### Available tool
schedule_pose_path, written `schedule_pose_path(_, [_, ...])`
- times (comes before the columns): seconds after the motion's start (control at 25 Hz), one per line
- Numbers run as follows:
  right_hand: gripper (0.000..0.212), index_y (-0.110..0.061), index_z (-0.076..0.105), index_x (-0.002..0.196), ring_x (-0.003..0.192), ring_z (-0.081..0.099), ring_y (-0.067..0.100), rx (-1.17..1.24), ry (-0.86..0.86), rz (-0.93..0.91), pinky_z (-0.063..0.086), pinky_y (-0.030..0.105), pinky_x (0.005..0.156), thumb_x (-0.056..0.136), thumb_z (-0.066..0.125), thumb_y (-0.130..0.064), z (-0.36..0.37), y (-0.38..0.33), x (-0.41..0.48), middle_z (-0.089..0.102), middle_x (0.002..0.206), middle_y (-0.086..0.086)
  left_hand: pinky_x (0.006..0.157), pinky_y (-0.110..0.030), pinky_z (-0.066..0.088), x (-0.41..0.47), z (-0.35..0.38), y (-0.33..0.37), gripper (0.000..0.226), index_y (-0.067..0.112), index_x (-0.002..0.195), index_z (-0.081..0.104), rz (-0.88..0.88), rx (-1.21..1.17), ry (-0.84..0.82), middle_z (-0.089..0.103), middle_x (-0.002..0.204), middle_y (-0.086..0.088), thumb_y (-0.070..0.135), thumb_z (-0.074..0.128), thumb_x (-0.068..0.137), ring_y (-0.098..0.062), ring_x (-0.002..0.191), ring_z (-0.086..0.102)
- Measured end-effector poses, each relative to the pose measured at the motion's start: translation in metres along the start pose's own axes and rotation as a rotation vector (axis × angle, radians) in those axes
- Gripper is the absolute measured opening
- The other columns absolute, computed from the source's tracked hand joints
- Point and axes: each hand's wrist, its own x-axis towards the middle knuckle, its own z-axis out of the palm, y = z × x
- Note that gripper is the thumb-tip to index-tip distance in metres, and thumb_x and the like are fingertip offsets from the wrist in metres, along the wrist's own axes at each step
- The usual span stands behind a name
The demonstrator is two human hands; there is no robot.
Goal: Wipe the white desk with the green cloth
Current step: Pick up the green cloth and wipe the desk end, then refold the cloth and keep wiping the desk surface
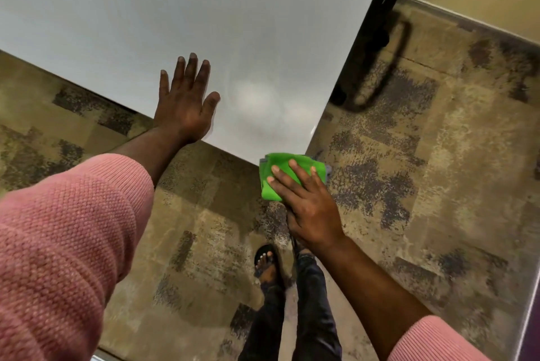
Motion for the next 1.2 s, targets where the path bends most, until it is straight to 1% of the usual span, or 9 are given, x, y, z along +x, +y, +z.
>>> schedule_pose_path(0.16, [0.069, -0.037, 0.041, 0.154, 0.157, 0.023, 0.008, 0.438, 0.228, 0.407, 0.038, 0.024, 0.119, 0.098, 0.060, -0.002, -0.005, 0.001, 0.035, 0.027, 0.162, -0.032, 0.127, -0.055, -0.005, -0.001, 0.000, -0.001, 0.070, 0.031, 0.164, -0.007, -0.006, 0.002, 0.005, -0.008, 0.175, -0.002, 0.063, 0.007, 0.103, -0.023, 0.161, -0.009])
schedule_pose_path(0.28, [0.056, -0.036, 0.044, 0.152, 0.145, 0.040, 0.007, 0.762, 0.514, 0.703, 0.050, 0.016, 0.104, 0.104, 0.053, -0.008, -0.016, 0.020, 0.092, 0.033, 0.159, -0.020, 0.128, -0.056, -0.005, -0.002, 0.000, 0.000, 0.069, 0.029, 0.164, -0.005, -0.020, 0.002, -0.006, -0.007, 0.175, -0.002, 0.061, 0.010, 0.104, -0.023, 0.161, -0.009])
schedule_pose_path(0.4, [0.049, -0.021, 0.046, 0.154, 0.139, 0.051, 0.012, 0.886, 0.605, 0.891, 0.046, 0.022, 0.111, 0.107, 0.050, -0.008, -0.018, 0.027, 0.104, 0.050, 0.156, 0.000, 0.128, -0.056, -0.004, -0.001, -0.002, 0.002, 0.069, 0.028, 0.164, -0.005, -0.018, 0.002, -0.013, -0.008, 0.175, -0.003, 0.059, 0.013, 0.105, -0.024, 0.161, -0.010])
schedule_pose_path(0.64, [0.050, -0.029, 0.050, 0.151, 0.129, 0.061, 0.016, 0.896, 0.522, 1.015, 0.052, 0.042, 0.110, 0.106, 0.053, -0.009, -0.004, -0.028, 0.054, 0.058, 0.144, -0.009, 0.127, -0.057, -0.005, -0.002, -0.004, 0.004, 0.070, 0.026, 0.165, -0.003, -0.022, 0.003, -0.028, -0.007, 0.174, -0.005, 0.057, 0.014, 0.105, -0.025, 0.161, -0.009])
schedule_pose_path(0.72, [0.048, -0.026, 0.051, 0.151, 0.128, 0.063, 0.018, 0.942, 0.491, 1.043, 0.053, 0.046, 0.108, 0.106, 0.052, -0.007, 0.000, -0.041, 0.035, 0.062, 0.145, -0.001, 0.127, -0.058, -0.005, -0.001, -0.006, 0.005, 0.070, 0.026, 0.164, -0.004, -0.021, 0.007, -0.037, -0.007, 0.174, -0.005, 0.058, 0.012, 0.104, -0.026, 0.161, -0.009])
schedule_pose_path(0.88, [0.039, -0.008, 0.058, 0.145, 0.122, 0.068, 0.029, 1.089, 0.389, 1.052, 0.055, 0.046, 0.105, 0.107, 0.049, -0.005, -0.007, -0.056, -0.002, 0.069, 0.134, 0.013, 0.127, -0.058, -0.008, -0.002, -0.010, 0.008, 0.071, 0.024, 0.165, -0.004, -0.051, 0.000, -0.082, -0.009, 0.174, -0.006, 0.058, 0.012, 0.104, -0.026, 0.161, -0.012])
schedule_pose_path(1.0, [0.030, -0.012, 0.068, 0.129, 0.107, 0.074, 0.023, 1.142, 0.403, 1.035, 0.061, 0.042, 0.091, 0.108, 0.048, -0.007, -0.030, -0.058, -0.007, 0.077, 0.116, 0.007, 0.126, -0.058, -0.008, -0.006, -0.029, 0.026, 0.071, 0.021, 0.165, 0.002, -0.136, -0.089, -0.205, -0.009, 0.174, -0.007, 0.053, 0.023, 0.107, -0.027, 0.160, -0.012])
schedule_pose_path(1.12, [0.030, -0.017, 0.072, 0.109, 0.086, 0.077, 0.018, 1.390, 0.452, 1.023, 0.062, 0.037, 0.077, 0.107, 0.045, -0.006, -0.056, -0.060, 0.011, 0.080, 0.095, 0.002, 0.126, -0.041, 0.020, -0.043, -0.054, 0.068, 0.057, 0.020, 0.154, 0.045, -0.119, -0.474, -0.164, 0.034, 0.167, -0.005, 0.048, 0.048, 0.105, -0.021, 0.155, 0.030])
schedule_pose_path(1.2, [0.030, -0.014, 0.073, 0.106, 0.091, 0.073, 0.028, 1.477, 0.423, 1.026, 0.058, 0.048, 0.091, 0.106, 0.044, -0.005, -0.070, -0.061, 0.026, 0.078, 0.097, 0.009, 0.104, -0.031, 0.048, -0.085, -0.066, 0.102, 0.042, 0.021, 0.134, 0.067, -0.179, -0.930, -0.104, 0.068, 0.138, 0.000, 0.043, 0.064, 0.098, -0.017, 0.124, 0.066])
